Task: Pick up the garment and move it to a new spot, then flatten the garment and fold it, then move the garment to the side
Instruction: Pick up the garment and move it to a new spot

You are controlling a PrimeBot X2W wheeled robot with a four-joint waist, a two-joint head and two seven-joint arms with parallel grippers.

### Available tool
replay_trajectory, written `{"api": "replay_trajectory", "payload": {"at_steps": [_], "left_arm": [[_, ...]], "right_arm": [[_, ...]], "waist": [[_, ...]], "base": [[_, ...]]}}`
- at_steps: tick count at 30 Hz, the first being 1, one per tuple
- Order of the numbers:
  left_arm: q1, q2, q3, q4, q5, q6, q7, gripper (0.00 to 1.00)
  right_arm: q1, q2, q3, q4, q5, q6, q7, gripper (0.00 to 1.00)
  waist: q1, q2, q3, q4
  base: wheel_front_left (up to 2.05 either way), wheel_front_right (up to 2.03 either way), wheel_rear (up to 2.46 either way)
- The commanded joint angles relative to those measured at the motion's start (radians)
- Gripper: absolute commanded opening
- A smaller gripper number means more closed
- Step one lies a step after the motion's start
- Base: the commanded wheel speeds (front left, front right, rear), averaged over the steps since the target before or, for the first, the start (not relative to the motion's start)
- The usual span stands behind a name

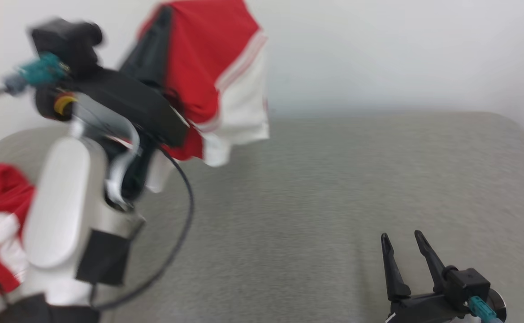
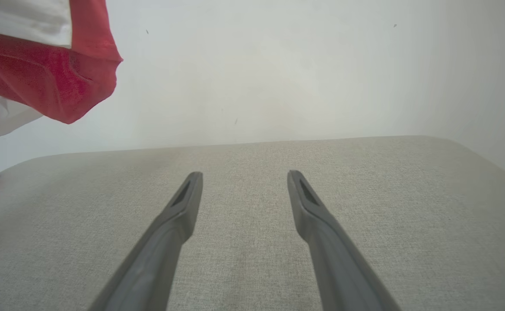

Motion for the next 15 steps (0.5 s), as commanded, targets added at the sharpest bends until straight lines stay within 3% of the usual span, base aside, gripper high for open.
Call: {"api": "replay_trajectory", "payload": {"at_steps": [1,8,15], "left_arm": [[0.031,-0.011,-0.003,-0.015,-0.016,0.008,-0.014,0.00],[0.214,-0.035,-0.088,-0.012,0.057,0.039,-0.092,0.00],[0.344,-0.052,-0.153,0.145,0.100,0.074,-0.174,0.00]], "right_arm": [[-0.010,0.001,0.002,-0.008,-0.006,-0.002,0.001,1.00],[-0.007,0.001,0.002,-0.042,-0.019,-0.002,0.026,1.00],[-0.006,0.001,0.013,-0.058,-0.003,-0.002,0.034,1.00]], "waist": [[0.0001,0.0001,-0.020,-0.152],[0.0001,0.0001,0.024,-0.299],[0.0001,0.0001,0.054,-0.349]], "base": [[0.00,0.00,0.00],[0.00,0.00,0.00],[0.00,0.00,0.00]]}}
